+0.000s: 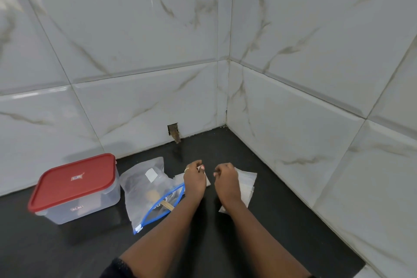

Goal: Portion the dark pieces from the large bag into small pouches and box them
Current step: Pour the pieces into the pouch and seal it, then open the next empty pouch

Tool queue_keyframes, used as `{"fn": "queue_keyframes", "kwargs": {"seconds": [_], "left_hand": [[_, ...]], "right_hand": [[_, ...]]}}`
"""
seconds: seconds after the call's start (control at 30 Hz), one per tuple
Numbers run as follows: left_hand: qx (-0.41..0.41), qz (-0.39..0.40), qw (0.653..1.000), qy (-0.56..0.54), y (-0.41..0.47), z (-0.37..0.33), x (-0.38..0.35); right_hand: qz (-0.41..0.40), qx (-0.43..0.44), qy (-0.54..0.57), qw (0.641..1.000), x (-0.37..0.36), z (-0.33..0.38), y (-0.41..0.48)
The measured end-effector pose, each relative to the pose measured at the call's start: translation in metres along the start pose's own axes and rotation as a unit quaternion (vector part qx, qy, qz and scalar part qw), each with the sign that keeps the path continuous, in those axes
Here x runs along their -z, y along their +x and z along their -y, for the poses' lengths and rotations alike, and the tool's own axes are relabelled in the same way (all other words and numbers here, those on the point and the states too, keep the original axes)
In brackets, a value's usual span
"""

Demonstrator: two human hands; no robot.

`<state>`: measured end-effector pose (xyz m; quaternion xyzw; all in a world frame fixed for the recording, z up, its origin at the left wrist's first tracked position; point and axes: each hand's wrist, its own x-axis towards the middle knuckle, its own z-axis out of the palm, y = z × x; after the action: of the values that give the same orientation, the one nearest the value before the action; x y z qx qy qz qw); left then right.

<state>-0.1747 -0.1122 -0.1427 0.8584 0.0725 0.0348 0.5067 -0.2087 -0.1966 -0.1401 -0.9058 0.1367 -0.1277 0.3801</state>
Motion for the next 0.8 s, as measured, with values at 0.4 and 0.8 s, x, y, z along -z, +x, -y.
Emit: {"fn": "queue_keyframes", "kwargs": {"seconds": [0.4, 0.8], "left_hand": [[0.089, 0.099, 0.991, -0.029, 0.013, 0.007, 0.004], [0.104, 0.138, 0.982, -0.071, -0.001, 0.001, 0.01]], "right_hand": [[0.097, -0.036, -0.164, 0.981, -0.042, 0.012, 0.014], [0.065, -0.043, -0.154, 0.985, -0.038, 0.012, 0.007]]}}
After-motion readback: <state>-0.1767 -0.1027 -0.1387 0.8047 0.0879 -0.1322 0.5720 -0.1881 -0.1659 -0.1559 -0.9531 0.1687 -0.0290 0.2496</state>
